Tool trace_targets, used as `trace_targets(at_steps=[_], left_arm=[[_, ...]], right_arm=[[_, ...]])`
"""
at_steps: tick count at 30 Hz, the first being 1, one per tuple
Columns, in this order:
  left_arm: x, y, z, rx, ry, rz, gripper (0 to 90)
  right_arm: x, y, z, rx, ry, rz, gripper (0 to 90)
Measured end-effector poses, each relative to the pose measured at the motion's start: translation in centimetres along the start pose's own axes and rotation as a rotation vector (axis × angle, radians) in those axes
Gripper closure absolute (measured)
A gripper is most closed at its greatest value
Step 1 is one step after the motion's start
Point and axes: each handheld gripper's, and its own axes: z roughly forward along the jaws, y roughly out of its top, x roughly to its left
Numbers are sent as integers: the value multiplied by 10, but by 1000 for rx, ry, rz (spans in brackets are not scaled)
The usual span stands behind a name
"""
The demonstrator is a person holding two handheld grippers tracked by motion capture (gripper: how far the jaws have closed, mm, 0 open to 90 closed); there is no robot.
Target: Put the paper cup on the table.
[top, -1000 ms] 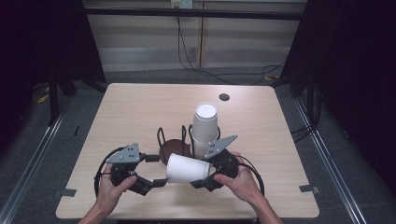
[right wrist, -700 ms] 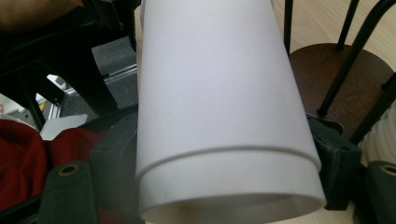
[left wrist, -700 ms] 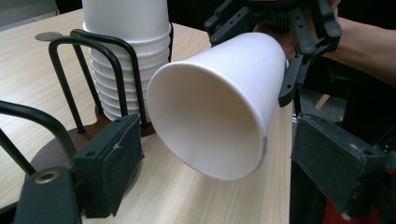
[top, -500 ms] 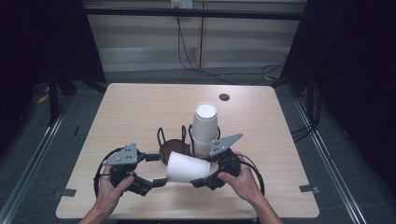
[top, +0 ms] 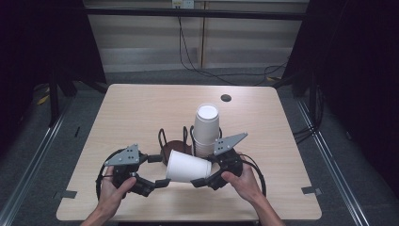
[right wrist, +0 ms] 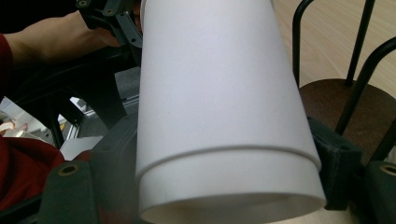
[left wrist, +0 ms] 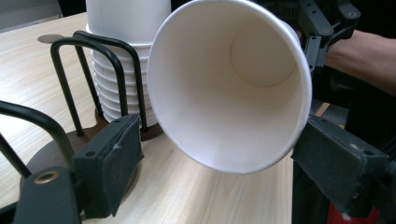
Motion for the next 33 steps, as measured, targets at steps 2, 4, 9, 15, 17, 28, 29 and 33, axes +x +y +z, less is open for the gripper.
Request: trace_targets(at_steps=[2, 4, 9, 15, 17, 28, 29, 33], left_arm=[[0, -1, 1, -13, -15, -3, 156], [1, -2, 1, -24, -31, -12, 156], [2, -3, 2, -34, -23, -8, 94], [4, -3, 8, -30, -41, -9, 0], [1, -3, 11, -33, -32, 5, 0], [-7, 0, 24, -7, -43, 25, 0], [-7, 0, 24, -9, -52, 26, 0], [-9, 1, 23, -41, -73, 31, 39]], right_arm=[[1, 0, 0, -1, -30, 0, 238], [1, 0, 1, -6, -5, 3, 238], [4, 2, 4, -1, 13, -19, 239], [6, 3, 6, 3, 29, -29, 239], [6, 3, 6, 3, 32, -31, 239], [6, 1, 11, 22, 54, -36, 239], [7, 1, 12, 21, 58, -35, 238], [9, 3, 12, 21, 64, -48, 239]])
